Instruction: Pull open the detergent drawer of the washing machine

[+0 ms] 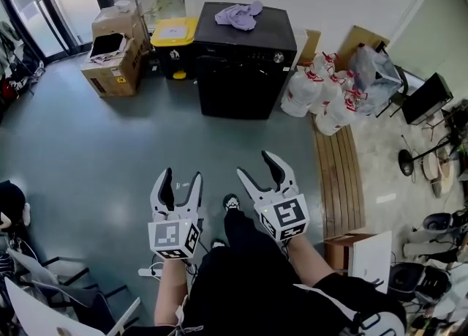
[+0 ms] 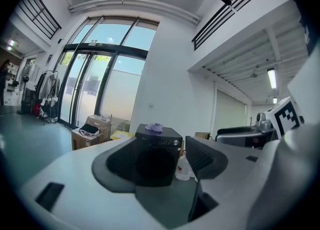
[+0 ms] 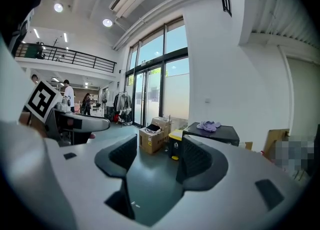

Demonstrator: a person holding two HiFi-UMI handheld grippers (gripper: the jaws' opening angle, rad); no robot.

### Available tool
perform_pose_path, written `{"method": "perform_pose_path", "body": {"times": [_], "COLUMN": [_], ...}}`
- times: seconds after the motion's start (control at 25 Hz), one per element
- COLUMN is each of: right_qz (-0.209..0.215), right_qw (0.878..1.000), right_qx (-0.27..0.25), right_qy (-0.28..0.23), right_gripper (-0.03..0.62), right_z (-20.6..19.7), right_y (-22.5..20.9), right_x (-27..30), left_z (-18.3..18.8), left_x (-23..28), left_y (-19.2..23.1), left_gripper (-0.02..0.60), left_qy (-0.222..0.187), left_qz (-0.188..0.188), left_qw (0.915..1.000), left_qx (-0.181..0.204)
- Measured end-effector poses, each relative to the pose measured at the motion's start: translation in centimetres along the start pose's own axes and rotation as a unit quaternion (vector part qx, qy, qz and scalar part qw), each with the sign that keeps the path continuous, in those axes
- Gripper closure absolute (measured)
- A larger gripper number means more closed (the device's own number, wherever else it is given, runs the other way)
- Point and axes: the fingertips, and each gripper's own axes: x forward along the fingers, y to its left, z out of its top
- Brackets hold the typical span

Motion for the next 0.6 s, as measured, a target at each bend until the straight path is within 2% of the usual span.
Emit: {"method": "perform_pose_path", "body": {"times": [0.36,0.6], "right_qz": [0.012,0.015], "right_qw": [1.0,1.0], "right_qx": [-0.002,0.007], "right_qy": [-0.012,-0.015], "right_gripper": [0.306,0.306], "right_z": [1.8,2.6], "right_y": [-5.0,-9.2], "right_x": [9.1,14.7], "left_z": [2.2,2.6], "left_x": [9.7,16.9], "left_y": [3.1,4.0], "left_gripper": [0.293,0.293], "left_qy": [-0.014,-0.003], "left_qz": [0.001,-0.006], "left_qw": [0.9999,0.9999], "left_qx": [0.006,0.008]}}
